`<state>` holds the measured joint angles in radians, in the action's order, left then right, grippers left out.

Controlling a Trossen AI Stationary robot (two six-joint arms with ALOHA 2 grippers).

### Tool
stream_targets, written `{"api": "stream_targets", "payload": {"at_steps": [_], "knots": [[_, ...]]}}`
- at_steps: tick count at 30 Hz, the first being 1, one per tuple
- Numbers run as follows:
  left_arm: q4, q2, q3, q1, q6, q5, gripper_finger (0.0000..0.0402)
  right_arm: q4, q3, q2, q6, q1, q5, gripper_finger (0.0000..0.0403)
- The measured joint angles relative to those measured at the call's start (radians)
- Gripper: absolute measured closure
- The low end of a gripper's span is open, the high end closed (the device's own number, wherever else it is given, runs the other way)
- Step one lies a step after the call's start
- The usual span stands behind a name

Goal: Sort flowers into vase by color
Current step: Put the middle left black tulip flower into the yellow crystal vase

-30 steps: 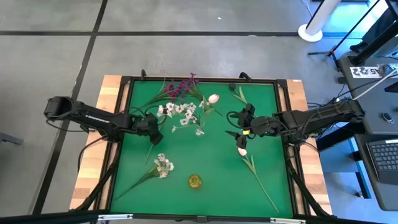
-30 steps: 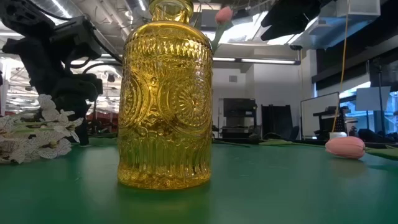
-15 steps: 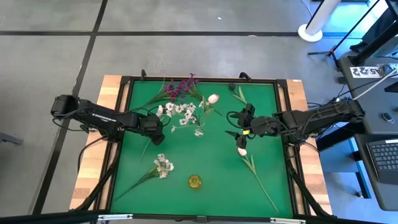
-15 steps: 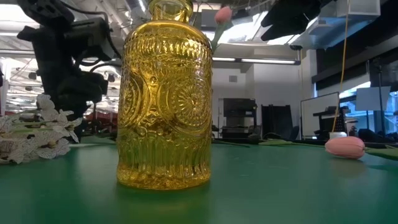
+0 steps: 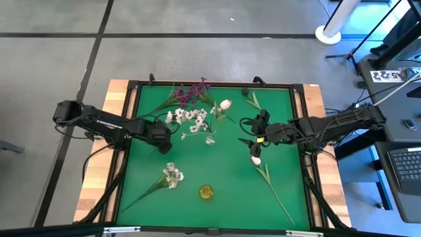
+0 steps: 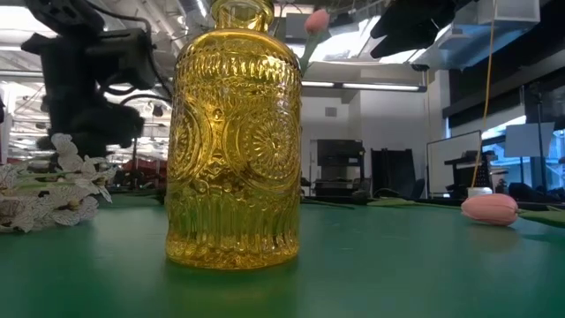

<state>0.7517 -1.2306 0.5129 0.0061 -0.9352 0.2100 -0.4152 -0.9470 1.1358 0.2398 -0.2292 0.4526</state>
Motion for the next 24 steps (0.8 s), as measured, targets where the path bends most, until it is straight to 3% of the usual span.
{"api": "stream_targets", "payload": {"at_steps": [10,24], "knots": [[0.332,0.087,0.136,-0.066,-0.059,-0.027,0.0401,0.0,0.0,0.0,0.0,0.0,0.001,0.0063],[0.539,0.123,0.464,-0.432,-0.148,-0.21,0.0401,-0.002,0.0,0.0,0.0,0.0,0.0,0.0063]]}}
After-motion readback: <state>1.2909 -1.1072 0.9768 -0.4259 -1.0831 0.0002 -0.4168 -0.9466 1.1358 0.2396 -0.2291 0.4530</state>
